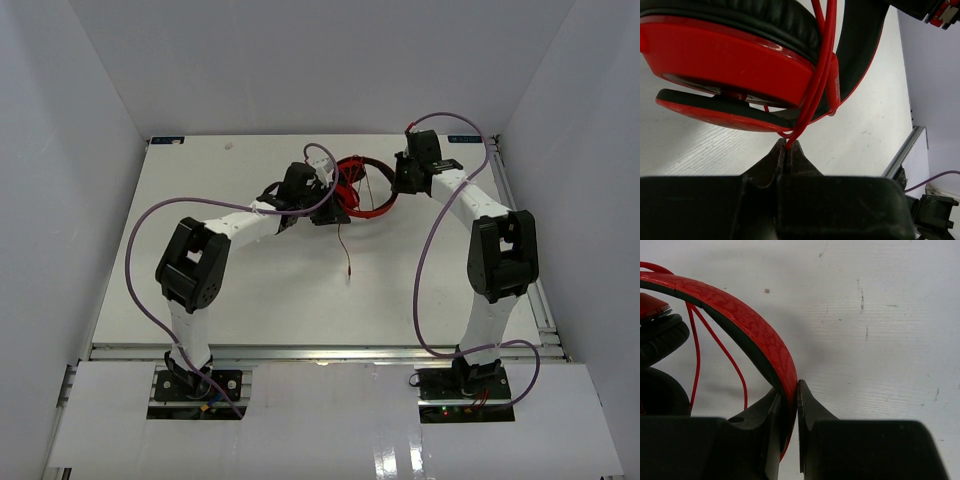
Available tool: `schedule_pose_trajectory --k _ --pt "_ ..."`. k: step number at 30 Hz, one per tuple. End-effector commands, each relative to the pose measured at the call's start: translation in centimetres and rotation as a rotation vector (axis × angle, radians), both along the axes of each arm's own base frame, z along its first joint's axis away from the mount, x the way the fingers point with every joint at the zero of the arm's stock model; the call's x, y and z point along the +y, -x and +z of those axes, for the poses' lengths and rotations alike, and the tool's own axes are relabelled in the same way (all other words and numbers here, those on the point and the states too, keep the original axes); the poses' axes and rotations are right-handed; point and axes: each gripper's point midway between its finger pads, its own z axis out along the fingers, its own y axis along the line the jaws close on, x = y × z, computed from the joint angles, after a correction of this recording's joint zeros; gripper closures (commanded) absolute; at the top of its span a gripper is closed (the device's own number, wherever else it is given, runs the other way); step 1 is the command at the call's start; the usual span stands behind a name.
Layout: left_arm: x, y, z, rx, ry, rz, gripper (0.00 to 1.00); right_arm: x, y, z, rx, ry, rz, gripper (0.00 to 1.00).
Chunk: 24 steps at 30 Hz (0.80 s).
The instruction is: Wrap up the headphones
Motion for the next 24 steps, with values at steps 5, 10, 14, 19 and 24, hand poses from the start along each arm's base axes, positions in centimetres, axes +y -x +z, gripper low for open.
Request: schedule_pose_trajectory --k 5,10,14,19,24 --pt "1.1 1.0 -2.3 -0.018 -0.063 0.012 0.85 2.1 -2.4 4.0 -0.089 -0.176 0.006 0.92" --pt "1.6 1.7 -3.1 -0.002 -0.068 0.018 0.70 2.4 -2.1 4.7 -0.084 -0.214 0.017 0.92" --pt "1.7 1.8 -2.8 -0.026 -0.055 0.022 0.66 2.5 -1.9 5.4 -0.089 -0.236 0.022 0.92" --pt "1.8 1.9 -2.6 -0.043 -0.051 0.023 0.75 2.9 -1.4 6.0 -0.086 -0.268 0.037 0.92" --pt "1.7 1.9 -2.7 -0.052 -0.037 0.022 0.85 2.9 -0.8 6.5 -0.085 -0.291 0.048 0.92"
